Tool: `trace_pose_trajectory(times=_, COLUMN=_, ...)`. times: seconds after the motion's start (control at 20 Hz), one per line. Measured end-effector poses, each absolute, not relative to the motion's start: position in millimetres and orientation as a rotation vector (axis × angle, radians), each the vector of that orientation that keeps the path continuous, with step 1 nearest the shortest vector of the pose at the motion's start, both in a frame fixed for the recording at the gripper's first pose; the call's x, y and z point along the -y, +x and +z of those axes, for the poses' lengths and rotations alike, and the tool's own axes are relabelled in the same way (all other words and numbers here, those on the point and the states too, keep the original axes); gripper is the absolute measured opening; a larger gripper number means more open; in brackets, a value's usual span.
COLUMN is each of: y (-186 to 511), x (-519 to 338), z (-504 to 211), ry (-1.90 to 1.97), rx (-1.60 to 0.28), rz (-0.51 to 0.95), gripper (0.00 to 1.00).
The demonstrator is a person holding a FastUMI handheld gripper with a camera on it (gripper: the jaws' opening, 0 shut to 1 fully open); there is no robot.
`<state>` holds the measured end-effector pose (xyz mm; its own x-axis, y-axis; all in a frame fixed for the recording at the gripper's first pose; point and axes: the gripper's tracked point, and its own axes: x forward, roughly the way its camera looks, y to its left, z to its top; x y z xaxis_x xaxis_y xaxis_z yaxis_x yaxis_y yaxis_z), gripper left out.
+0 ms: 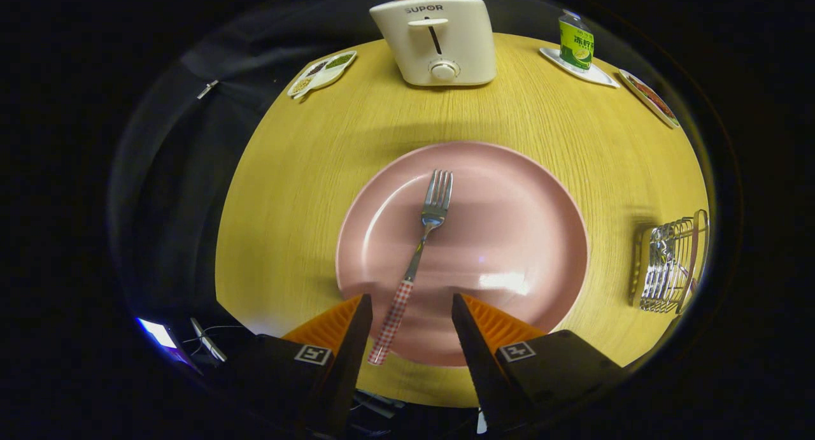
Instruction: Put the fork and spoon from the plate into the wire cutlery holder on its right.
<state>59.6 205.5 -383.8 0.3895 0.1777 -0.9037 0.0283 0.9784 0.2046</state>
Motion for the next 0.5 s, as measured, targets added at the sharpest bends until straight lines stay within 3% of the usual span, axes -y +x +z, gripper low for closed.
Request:
trace_pose_trajectory(times=0.25, y=55.0, x=-210.3, z=-390.9, ry=0.236, rx=-1.213, rz=0.091, gripper=0.49)
trace_pose_trajectory(times=0.3, y=53.7, x=-209.6, z=-391.6, ry=0.233, rx=-1.219, rz=0.092, gripper=0.37)
trace_pose_trajectory(times=0.45, y=49.5, x=-208.3, z=-391.9, ry=0.233, rx=-1.234, rz=0.106, gripper=0.21)
trace_pose_trajectory(times=0.5, y=47.5, x=-208.1, z=-391.7, ry=0.24, rx=-1.244, rz=0.117, gripper=0.21)
